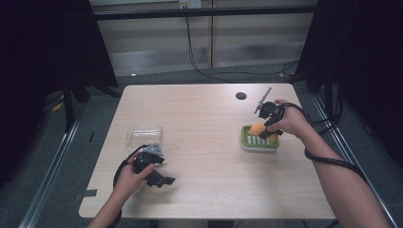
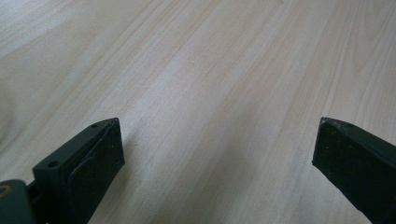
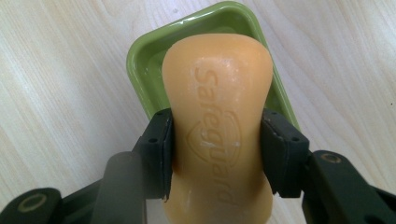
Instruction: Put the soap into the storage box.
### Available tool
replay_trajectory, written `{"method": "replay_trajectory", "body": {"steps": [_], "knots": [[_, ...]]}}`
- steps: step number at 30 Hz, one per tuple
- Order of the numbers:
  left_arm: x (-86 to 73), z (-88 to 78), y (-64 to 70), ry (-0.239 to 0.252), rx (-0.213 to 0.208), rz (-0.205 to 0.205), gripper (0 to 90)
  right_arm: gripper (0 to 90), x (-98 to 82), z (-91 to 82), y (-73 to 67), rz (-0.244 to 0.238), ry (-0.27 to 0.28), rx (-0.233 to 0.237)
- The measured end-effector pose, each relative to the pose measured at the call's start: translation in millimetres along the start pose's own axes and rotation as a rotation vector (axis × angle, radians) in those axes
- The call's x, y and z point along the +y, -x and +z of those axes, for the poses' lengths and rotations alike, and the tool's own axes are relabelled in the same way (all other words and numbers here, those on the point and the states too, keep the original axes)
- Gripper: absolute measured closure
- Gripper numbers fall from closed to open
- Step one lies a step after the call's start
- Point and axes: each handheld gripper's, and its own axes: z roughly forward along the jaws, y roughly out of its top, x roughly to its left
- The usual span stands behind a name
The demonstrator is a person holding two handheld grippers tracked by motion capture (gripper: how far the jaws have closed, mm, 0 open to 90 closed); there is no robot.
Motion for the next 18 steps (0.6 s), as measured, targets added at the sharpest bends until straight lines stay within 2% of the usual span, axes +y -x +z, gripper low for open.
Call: {"method": "replay_trajectory", "body": {"steps": [4, 7, 9, 10, 12, 18], "knots": [[0.3, 0.0, 0.1, 0.000, -0.001, 0.002, 1.6, 50.1, 0.3, 1.2, 0.5, 0.001, -0.003, -0.002], [0.4, -0.3, -0.5, -0.008, 0.000, 0.012, 1.7, 50.0, 0.5, 1.7, 1.5, -0.017, 0.003, -0.008], [0.4, -0.4, -0.7, -0.009, 0.001, 0.012, 1.7, 50.1, 0.7, 1.5, 1.5, -0.014, -0.003, -0.006], [0.1, 0.2, 0.0, 0.003, 0.003, -0.001, 1.6, 50.0, 1.1, 2.4, 2.2, -0.021, 0.002, -0.014], [0.0, 0.1, 0.0, 0.002, 0.003, -0.001, 1.7, 50.1, 1.4, 2.5, 1.7, -0.013, -0.005, -0.010], [0.2, -0.4, 0.0, 0.002, 0.000, -0.001, 1.6, 50.0, 2.0, 4.3, 2.8, -0.032, -0.002, -0.021]]}}
